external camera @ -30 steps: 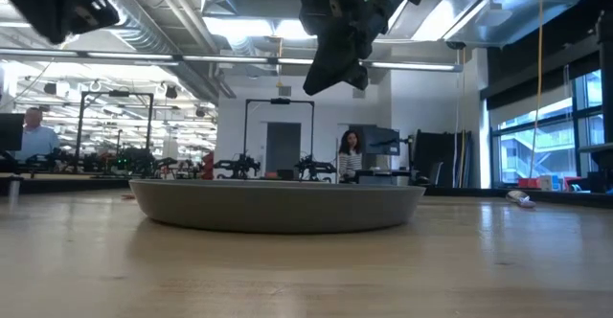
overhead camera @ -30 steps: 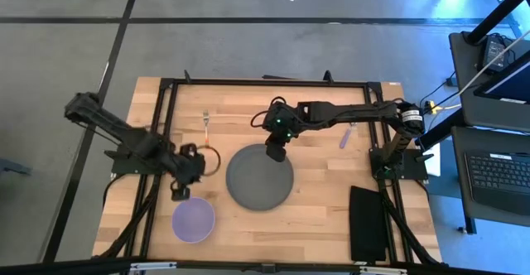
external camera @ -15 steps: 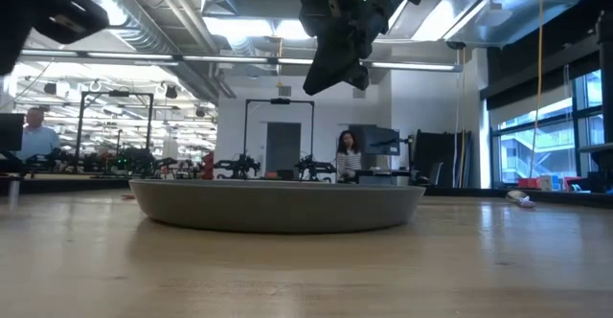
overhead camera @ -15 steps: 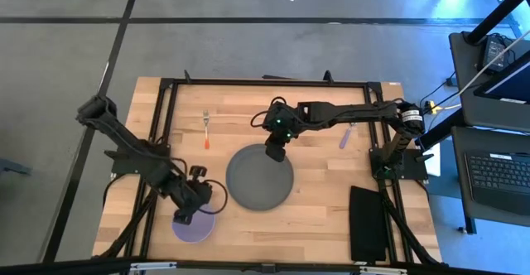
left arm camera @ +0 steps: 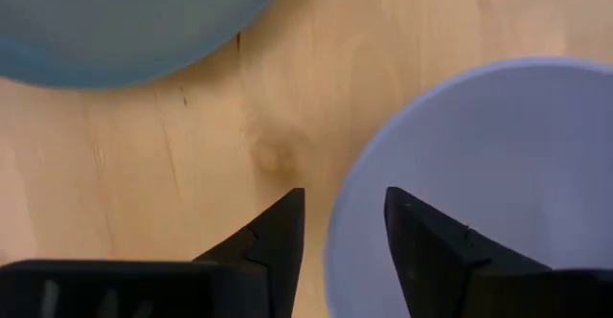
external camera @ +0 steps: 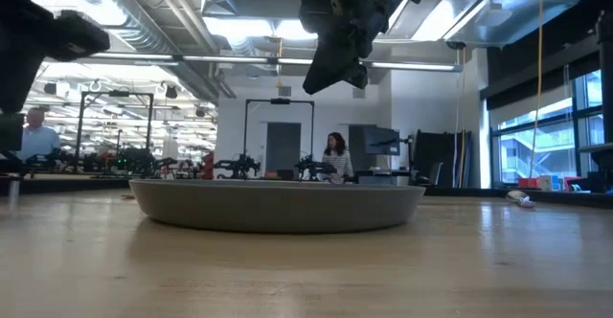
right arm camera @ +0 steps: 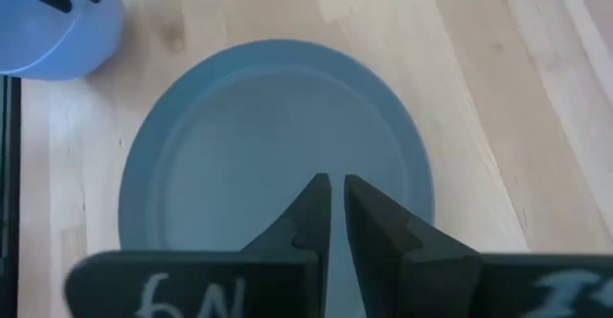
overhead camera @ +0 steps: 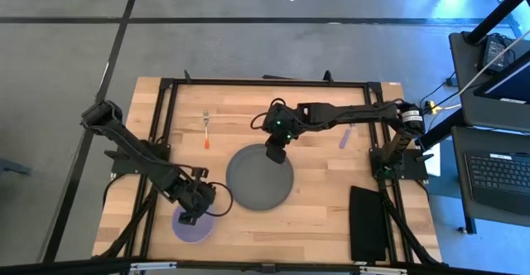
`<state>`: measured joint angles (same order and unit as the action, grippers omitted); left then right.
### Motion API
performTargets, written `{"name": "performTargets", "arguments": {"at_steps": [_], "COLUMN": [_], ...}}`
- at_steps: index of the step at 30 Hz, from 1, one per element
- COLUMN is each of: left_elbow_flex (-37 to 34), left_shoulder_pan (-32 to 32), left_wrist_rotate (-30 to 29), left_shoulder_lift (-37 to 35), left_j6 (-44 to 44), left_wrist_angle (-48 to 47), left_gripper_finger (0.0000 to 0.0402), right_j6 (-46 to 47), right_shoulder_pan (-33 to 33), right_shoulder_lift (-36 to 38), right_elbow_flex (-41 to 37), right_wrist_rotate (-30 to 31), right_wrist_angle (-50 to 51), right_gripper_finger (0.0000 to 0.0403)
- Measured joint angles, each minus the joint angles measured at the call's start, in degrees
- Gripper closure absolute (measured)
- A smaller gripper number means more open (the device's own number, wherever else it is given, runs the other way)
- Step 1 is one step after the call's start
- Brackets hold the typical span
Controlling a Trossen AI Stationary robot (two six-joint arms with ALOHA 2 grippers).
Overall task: Set table place
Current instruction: Put the light blue bowl on top of the grey plate
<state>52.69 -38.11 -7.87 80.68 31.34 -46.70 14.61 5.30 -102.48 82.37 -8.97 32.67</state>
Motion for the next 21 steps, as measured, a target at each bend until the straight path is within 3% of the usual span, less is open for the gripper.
{"name": "performTargets", "arguments": {"at_steps": [7, 11, 15, 21], "left_elbow_flex": [0.0, 0.0, 0.4, 4.1], "left_shoulder_pan": [0.0, 0.6, 1.5, 3.3], "left_wrist_rotate": [-4.0, -5.0, -2.3, -3.6], "left_shoulder_lift": [6.3, 9.0, 8.6, 4.9], "left_j6": [0.5, 1.7, 6.1, 13.3], "left_wrist_angle": [0.2, 1.7, 2.6, -0.5], "left_gripper_finger": [0.0277, 0.0314, 0.0382, 0.0395], "right_j6": [-0.4, -0.4, -0.6, -2.1], "right_shoulder_pan": [-0.4, -0.4, -0.4, -0.4], "right_shoulder_lift": [0.0, 0.0, 0.0, 0.1], "right_elbow_flex": [0.0, 0.0, 0.0, 0.0], "right_wrist_rotate": [0.0, 0.0, 0.0, 0.0], "right_wrist_angle": [-0.1, -0.1, -0.1, 0.1], "right_gripper_finger": [0.0364, 0.0364, 0.0364, 0.0364]}}
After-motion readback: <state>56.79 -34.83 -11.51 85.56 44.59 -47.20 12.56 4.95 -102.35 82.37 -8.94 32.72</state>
